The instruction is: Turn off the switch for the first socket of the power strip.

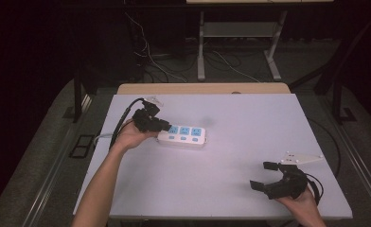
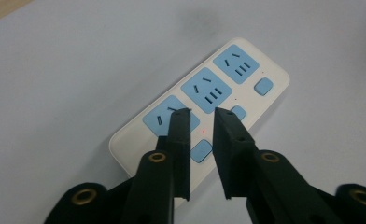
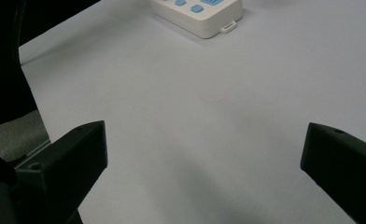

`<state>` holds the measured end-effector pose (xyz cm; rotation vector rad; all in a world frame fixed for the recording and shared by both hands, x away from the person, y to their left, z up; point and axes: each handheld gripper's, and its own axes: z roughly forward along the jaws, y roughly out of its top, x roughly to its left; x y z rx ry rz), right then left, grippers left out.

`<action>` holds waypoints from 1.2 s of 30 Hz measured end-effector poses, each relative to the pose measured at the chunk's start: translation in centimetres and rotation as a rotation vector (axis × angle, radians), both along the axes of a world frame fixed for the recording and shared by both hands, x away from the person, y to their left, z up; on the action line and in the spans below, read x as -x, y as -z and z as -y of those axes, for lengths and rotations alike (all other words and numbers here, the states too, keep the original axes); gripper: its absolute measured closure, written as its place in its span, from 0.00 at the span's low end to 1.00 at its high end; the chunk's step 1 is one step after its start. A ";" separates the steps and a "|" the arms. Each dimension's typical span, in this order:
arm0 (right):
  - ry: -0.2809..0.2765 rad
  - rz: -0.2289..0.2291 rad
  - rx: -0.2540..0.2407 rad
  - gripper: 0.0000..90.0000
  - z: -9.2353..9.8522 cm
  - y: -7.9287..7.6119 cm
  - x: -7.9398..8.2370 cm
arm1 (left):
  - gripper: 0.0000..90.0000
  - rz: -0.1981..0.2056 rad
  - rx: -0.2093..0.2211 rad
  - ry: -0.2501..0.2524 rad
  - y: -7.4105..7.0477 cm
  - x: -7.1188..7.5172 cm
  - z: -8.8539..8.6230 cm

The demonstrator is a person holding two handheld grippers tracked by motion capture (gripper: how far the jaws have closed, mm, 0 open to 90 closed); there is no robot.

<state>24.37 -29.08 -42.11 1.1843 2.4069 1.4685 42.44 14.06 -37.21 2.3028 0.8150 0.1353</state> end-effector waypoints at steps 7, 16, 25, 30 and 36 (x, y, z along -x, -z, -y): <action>0.000 0.002 -0.001 0.00 0.0 0.0 0.0 | 0.99 -0.029 0.006 0.000 0.5 -0.3 0.3; -0.002 0.002 0.000 0.00 0.0 0.0 0.0 | 0.99 -0.060 -0.028 -0.001 1.2 -0.6 0.8; -0.003 -0.001 0.002 0.00 0.0 0.0 -0.1 | 0.99 -0.077 -0.055 0.027 2.0 -0.7 1.5; -0.003 -0.001 0.003 0.00 0.0 0.0 -0.1 | 0.99 -0.088 -0.066 0.037 2.4 -0.9 1.9; -0.004 -0.002 0.005 0.00 0.0 0.0 -0.1 | 0.99 -0.094 -0.083 0.042 2.8 -0.9 2.1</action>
